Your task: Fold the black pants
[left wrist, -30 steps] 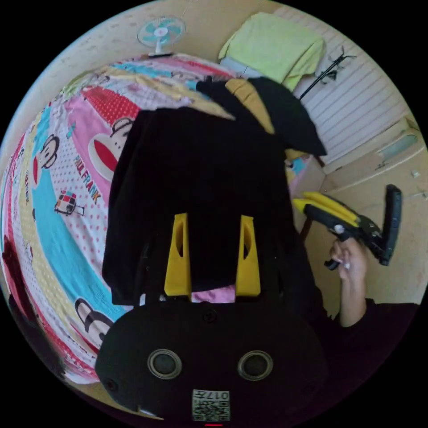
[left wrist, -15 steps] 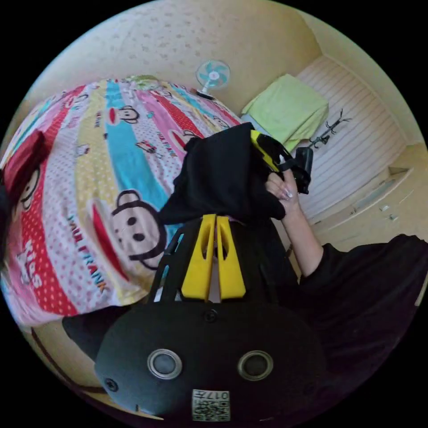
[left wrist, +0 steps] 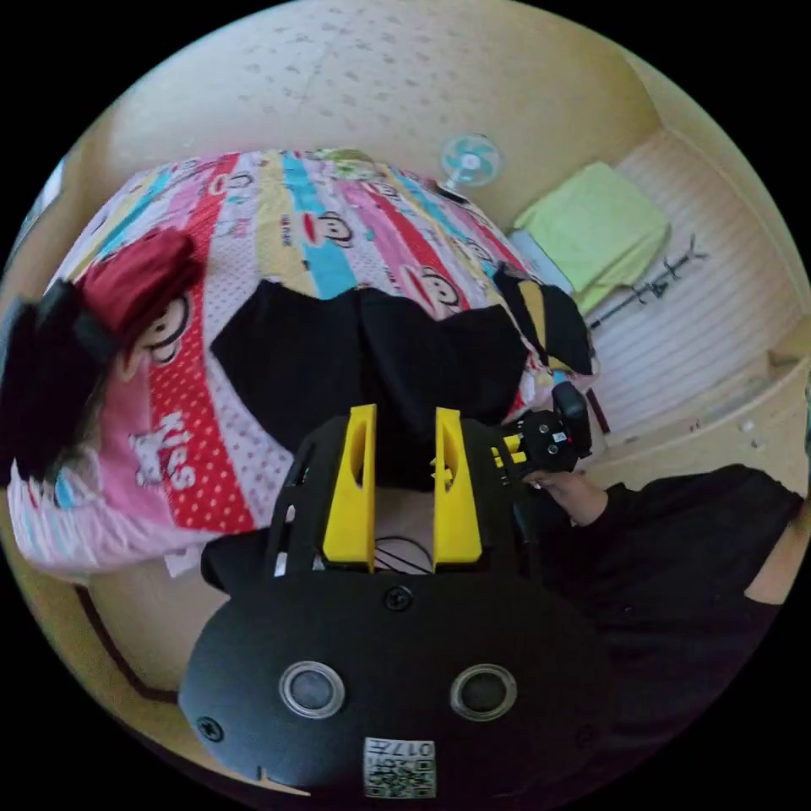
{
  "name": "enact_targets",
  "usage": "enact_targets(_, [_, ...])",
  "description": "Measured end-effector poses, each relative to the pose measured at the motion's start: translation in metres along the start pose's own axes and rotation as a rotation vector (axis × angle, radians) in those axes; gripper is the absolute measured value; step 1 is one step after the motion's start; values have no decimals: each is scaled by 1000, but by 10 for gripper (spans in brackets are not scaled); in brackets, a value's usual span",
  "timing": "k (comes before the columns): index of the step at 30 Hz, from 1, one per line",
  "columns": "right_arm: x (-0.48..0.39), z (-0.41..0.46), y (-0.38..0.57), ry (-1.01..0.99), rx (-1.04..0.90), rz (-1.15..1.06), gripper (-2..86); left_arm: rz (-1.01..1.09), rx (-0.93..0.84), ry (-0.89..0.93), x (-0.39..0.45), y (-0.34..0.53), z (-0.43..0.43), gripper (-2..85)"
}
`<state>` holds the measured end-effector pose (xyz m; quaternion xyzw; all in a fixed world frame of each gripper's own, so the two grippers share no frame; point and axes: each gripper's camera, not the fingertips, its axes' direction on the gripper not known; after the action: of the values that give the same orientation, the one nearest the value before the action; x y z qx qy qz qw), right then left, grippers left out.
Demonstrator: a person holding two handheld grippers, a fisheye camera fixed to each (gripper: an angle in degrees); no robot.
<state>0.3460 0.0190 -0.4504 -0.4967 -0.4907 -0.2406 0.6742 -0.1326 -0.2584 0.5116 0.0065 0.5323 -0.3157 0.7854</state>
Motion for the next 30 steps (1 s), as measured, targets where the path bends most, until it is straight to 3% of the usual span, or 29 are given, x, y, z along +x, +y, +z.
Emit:
enact_targets(5, [35, -54, 112, 118, 77, 369, 36, 494, -222, 190, 166, -93, 132, 143])
enact_targets(9, [53, -87, 184, 149, 189, 662, 29, 638, -310, 162, 268, -123, 243, 165])
enact_targets(12, [47, -99, 214, 166, 286, 769, 29, 680, -408, -26, 322, -119, 341, 178])
enact_targets(14, [45, -97, 225, 163, 307, 807, 31, 684, -527, -265, 334, -93, 412, 152])
enact_targets(15, [45, -93, 229, 160, 304, 821, 32, 708, -492, -310, 336, -84, 416, 141])
enact_targets(18, [42, -83, 227, 242, 257, 828, 40, 741, -385, -324, 342, -52, 401, 49])
enact_targets(21, [37, -87, 224, 258, 409, 827, 62, 507, -290, -18, 307, -54, 344, 10])
enact_targets(23, [40, -90, 226, 225, 558, 843, 78, 389, -136, 137, 277, -52, 275, 2])
enact_targets(27, [75, -76, 220, 222, 752, 971, 160, 376, 90, 71, 262, -24, 169, -3])
enact_targets(30, [123, -38, 198, 168, 697, 1063, 192, 371, 241, 37, 261, 15, 99, -4])
